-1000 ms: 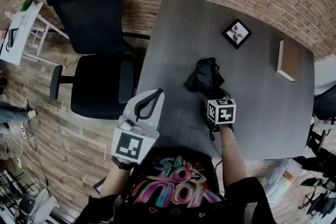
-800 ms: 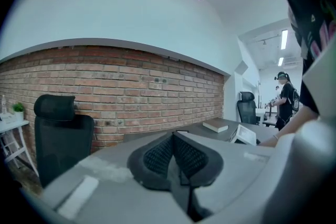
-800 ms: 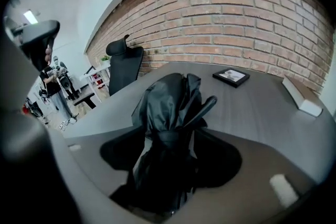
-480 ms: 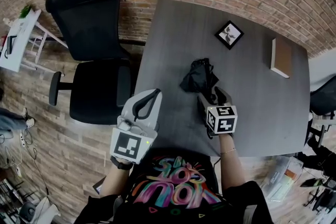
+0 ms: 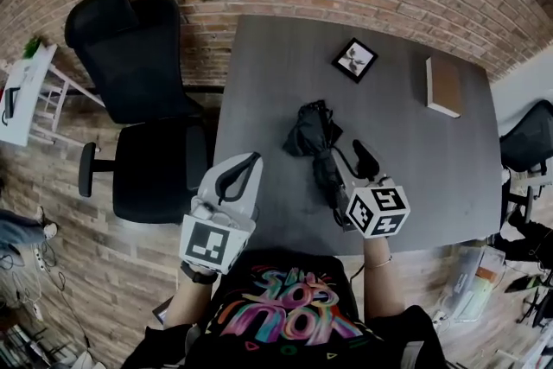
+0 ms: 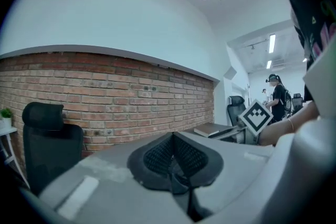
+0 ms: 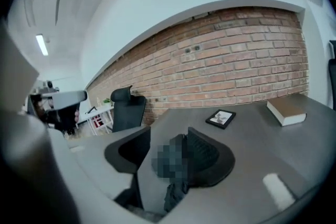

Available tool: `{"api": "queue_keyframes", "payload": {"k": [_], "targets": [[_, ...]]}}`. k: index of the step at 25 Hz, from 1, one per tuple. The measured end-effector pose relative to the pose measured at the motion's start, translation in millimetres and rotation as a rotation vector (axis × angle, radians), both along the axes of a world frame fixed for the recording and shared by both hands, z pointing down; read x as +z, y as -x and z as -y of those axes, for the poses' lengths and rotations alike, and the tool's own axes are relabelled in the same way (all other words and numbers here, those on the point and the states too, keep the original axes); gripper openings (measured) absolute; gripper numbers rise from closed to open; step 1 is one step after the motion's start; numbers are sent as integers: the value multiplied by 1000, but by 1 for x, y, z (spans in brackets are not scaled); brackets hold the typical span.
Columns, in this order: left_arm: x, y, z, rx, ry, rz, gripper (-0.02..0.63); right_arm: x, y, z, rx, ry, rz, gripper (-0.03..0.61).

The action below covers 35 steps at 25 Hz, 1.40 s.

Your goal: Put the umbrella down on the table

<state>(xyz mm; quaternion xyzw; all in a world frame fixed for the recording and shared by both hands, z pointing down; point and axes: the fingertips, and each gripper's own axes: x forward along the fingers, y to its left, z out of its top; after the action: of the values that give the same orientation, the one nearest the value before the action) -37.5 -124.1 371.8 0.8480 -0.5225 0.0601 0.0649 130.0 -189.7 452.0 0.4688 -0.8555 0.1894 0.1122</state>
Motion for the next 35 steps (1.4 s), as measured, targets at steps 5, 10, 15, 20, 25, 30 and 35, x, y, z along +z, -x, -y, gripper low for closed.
{"api": "queue_keyframes", "payload": {"k": [5,10,15,20,25,30,35], "targets": [[-5,-11,0,40,-11,0,0,-48,-1,-20,-41,-99,161,171],[-6,-21,-3,72,-7,-5,0,-84,-4,-45,-73,-220,179,118],[-7,-32,-8,94,-12,-3,0,-98,-7,-70,-114,-299,130,79],[-10,-37,-11,100,-16,-12,0,-102,-25,-82,-60,-305,148,44],[-11,-43,-13,101,-18,-16,0,-104,-48,-86,-9,-304,134,2],[-11,-44,-10,96,-17,-28,0,-103,-63,-86,9,-317,90,0],[-10,-39,-3,83,-15,-25,0,-103,-70,-79,15,-310,107,-2]]}}
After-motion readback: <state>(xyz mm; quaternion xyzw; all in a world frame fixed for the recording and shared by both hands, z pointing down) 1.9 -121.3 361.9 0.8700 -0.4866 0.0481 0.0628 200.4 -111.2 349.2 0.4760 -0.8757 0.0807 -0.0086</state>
